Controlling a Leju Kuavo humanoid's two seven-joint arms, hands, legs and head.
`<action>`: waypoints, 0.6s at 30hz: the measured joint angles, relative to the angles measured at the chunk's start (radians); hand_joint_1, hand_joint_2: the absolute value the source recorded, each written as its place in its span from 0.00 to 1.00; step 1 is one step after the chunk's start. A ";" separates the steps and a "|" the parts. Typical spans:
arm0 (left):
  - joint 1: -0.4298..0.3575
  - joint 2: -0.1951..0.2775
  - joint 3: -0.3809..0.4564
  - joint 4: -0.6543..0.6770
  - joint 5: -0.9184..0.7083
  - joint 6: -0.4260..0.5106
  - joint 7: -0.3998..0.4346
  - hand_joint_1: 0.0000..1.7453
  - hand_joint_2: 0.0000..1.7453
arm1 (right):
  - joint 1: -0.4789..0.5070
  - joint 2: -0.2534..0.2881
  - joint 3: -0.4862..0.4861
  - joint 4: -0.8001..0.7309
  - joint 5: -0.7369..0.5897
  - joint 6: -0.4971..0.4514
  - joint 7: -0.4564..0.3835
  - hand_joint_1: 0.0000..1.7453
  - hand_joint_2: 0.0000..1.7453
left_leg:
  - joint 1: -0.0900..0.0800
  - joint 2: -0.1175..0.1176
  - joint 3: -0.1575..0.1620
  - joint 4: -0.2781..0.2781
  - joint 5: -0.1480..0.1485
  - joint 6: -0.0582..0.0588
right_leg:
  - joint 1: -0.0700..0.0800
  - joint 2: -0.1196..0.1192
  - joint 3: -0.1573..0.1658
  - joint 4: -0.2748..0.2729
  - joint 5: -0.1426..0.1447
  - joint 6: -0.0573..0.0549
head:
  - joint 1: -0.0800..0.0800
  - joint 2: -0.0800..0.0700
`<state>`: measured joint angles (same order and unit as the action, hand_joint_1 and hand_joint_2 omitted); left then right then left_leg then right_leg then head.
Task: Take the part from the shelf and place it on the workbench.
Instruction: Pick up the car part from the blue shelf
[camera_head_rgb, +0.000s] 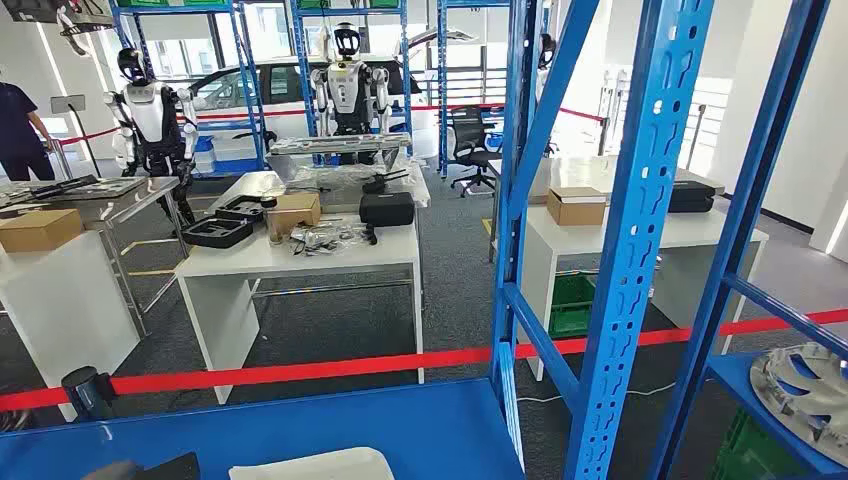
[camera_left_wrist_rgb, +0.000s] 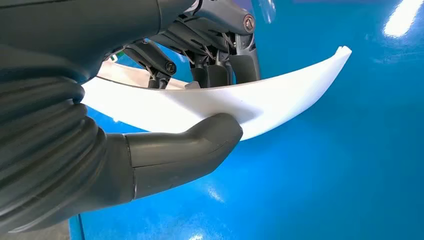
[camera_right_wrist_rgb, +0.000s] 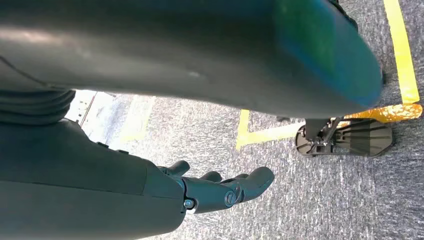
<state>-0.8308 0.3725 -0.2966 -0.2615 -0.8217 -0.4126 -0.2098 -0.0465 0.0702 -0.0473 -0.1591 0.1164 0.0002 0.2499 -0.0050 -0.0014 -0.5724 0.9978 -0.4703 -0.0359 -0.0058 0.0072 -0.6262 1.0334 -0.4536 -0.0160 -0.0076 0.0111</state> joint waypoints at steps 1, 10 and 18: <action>0.002 0.000 -0.002 0.000 -0.002 0.011 -0.003 1.00 1.00 | 0.000 0.000 0.000 0.000 0.000 0.000 0.000 0.00 0.00 | 0.000 0.000 0.000 0.000 0.000 0.000 | 0.000 0.000 0.000 0.000 0.000 0.000 | 0.000 0.000; 0.024 -0.035 0.001 -0.024 0.059 0.232 -0.078 1.00 1.00 | 0.001 0.000 -0.001 0.000 0.000 0.001 0.000 0.00 0.00 | 0.000 0.000 0.000 0.001 0.000 0.001 | 0.000 0.000 0.000 0.000 0.000 0.000 | 0.000 0.000; 0.025 -0.052 0.015 -0.049 0.106 0.273 -0.133 1.00 1.00 | 0.001 0.000 -0.004 0.000 0.000 0.001 0.000 0.00 0.00 | 0.000 0.000 -0.001 0.002 -0.001 0.001 | 0.000 0.000 0.000 0.000 0.000 0.000 | 0.000 0.000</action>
<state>-0.8061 0.3208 -0.2821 -0.3104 -0.7160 -0.1394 -0.3429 -0.0459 0.0702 -0.0517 -0.1591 0.1164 0.0011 0.2499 -0.0053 -0.0011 -0.5730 0.9994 -0.4713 -0.0345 -0.0057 0.0076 -0.6265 1.0331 -0.4536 -0.0158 -0.0076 0.0111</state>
